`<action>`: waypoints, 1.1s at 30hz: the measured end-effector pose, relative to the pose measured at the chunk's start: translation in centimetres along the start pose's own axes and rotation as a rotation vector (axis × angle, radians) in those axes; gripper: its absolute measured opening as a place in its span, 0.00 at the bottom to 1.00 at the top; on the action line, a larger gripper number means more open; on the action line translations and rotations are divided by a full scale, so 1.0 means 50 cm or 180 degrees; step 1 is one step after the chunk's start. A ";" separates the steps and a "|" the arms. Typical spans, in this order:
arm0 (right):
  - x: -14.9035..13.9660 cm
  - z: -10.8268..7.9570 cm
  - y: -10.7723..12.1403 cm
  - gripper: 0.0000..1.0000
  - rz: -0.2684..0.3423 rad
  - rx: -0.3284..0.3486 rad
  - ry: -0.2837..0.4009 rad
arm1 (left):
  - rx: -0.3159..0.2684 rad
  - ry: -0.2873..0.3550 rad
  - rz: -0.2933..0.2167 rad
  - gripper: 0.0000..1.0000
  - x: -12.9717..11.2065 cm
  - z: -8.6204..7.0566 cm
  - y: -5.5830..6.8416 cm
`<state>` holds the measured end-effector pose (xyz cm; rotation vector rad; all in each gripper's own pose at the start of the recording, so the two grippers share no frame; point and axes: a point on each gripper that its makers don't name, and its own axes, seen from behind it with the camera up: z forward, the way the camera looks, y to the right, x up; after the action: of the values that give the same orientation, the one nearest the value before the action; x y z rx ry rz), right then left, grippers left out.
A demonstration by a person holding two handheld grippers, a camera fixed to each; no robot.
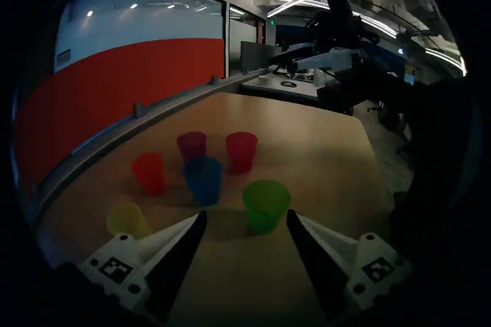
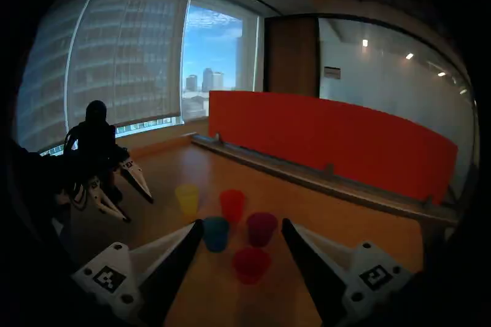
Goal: Pour water
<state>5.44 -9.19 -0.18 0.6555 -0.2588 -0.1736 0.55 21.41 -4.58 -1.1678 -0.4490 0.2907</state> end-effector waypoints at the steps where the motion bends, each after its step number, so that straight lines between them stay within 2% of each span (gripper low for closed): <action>1: -0.001 0.001 0.002 0.99 0.0005 -0.0003 -0.0001 | -0.0012 -0.0026 0.0010 0.96 -0.006 0.006 0.001; 9: -0.011 0.008 0.015 0.99 0.0044 -0.0009 -0.0009 | -0.0064 -0.0201 0.0092 0.96 -0.044 0.050 0.003; 22: -0.027 0.024 0.030 0.99 0.0082 -0.0003 -0.0035 | -0.0243 -0.0395 0.0130 0.96 -0.075 0.114 0.024; 33: -0.038 0.028 0.039 0.99 0.0080 -0.0010 -0.0054 | -0.0359 -0.0450 0.0116 0.96 -0.086 0.163 0.045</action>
<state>3.39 -8.02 1.73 0.6477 -0.2828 -0.1554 -7.14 26.96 -4.87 -1.2712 -0.5744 0.3851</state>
